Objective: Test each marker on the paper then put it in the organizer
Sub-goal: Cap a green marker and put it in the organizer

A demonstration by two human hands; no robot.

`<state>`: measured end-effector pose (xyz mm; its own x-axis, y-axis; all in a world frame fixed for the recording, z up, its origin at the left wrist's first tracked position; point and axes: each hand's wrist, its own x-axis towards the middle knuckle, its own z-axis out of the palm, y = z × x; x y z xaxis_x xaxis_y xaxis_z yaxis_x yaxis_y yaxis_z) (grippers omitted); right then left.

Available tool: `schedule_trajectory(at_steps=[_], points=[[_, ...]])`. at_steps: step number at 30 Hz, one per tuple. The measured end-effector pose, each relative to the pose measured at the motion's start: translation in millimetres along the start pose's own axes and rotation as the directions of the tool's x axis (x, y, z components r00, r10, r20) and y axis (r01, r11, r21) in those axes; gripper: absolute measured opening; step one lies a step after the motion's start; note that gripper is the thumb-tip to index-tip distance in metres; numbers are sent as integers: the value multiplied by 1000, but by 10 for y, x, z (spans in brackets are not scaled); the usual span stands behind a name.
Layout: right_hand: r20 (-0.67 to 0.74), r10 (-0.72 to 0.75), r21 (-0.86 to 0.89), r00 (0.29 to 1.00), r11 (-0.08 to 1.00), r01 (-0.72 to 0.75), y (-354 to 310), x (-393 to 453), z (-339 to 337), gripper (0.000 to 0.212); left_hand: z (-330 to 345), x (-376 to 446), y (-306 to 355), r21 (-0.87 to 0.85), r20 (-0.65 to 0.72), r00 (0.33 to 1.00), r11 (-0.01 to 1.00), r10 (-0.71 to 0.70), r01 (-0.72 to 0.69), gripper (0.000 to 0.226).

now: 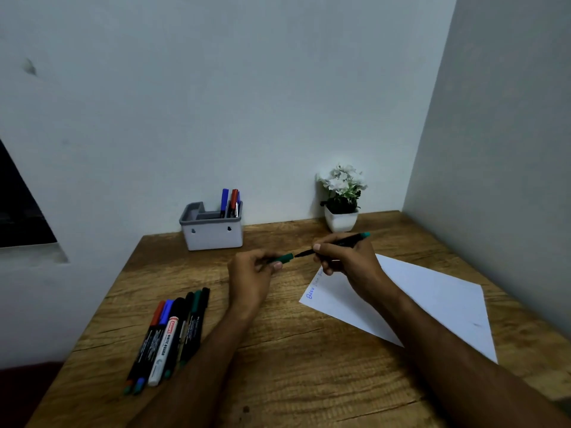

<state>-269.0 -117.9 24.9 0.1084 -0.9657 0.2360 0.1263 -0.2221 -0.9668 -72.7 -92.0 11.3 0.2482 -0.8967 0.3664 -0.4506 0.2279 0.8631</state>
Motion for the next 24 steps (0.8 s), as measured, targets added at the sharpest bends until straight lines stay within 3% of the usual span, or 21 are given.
schedule_trajectory(at_steps=[9,16,24], points=[[0,-10,-7,1000,1000,10,-2,-15,15,9,32,-17,1,8,32,999,1000,15,-15,24],[66,-58,-109,996,992,65,23,-41,134,9,93,-69,39,-21,92,993,998,67,-66,22],[-24,25,-14,999,1000,-25,57,75,191,11,125,-42,68,9,-21,994,994,111,-110,21]])
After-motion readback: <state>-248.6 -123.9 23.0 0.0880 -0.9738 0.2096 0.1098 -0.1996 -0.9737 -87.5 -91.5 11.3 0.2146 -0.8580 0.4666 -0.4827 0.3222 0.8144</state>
